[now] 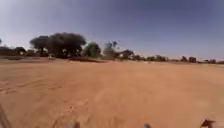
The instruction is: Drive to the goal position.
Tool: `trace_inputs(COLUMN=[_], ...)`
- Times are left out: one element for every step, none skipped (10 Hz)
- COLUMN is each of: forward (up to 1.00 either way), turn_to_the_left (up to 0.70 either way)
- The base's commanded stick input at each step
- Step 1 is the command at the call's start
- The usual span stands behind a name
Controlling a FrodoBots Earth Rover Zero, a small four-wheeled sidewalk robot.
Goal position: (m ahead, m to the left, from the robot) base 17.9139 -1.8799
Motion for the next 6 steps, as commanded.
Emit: trace_inputs(forward=[0.7, 0.7, 0.7, 0.7, 0.7, 0.7], turn_to_the_left=[0.0, 0.0, 0.0, 0.0, 0.0, 0.0])
